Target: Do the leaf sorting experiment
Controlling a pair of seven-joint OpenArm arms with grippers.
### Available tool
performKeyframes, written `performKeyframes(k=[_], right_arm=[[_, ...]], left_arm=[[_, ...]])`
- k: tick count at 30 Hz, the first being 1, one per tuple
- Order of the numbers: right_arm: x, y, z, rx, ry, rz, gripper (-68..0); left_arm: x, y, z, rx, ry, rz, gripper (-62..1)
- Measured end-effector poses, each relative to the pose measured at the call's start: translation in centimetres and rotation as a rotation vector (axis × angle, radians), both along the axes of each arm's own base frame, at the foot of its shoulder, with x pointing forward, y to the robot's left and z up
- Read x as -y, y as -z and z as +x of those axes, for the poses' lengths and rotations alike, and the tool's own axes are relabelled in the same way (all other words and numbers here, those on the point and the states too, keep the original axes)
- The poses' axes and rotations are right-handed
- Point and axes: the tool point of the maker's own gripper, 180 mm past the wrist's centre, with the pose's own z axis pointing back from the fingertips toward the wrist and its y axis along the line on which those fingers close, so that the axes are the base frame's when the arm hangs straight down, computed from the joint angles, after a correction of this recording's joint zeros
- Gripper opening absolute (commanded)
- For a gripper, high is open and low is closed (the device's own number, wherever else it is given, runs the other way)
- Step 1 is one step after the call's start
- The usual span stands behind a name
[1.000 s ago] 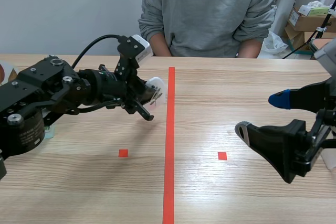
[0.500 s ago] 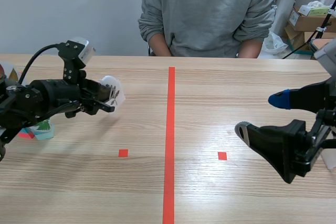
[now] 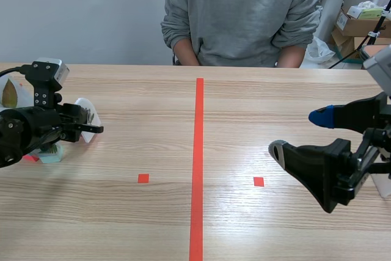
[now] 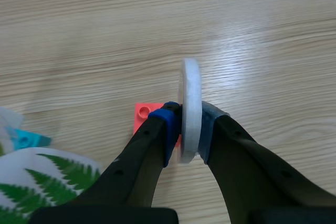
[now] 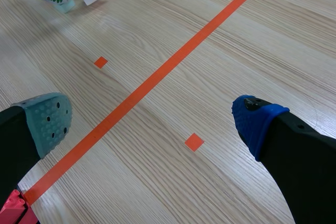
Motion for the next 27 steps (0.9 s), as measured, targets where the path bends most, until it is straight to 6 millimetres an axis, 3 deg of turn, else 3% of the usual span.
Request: performKeyframes(k=[9,21,27], right_arm=[[0.0,0.0,0.0,0.000,0.000,0.000,-4.1],[0.0,0.0,0.0,0.000,0.000,0.000,-4.1],[0.0,0.0,0.0,0.000,0.000,0.000,-4.1]], left_arm=[[-1.9,1.8,0.6,-0.031,-0.079,0.039,-55.6],[-2.1,1.9,0.9,-0.035,-0.076,0.057,-54.9],[-2.1,1.9,0.9,-0.036,-0.075,0.061,-43.1]])
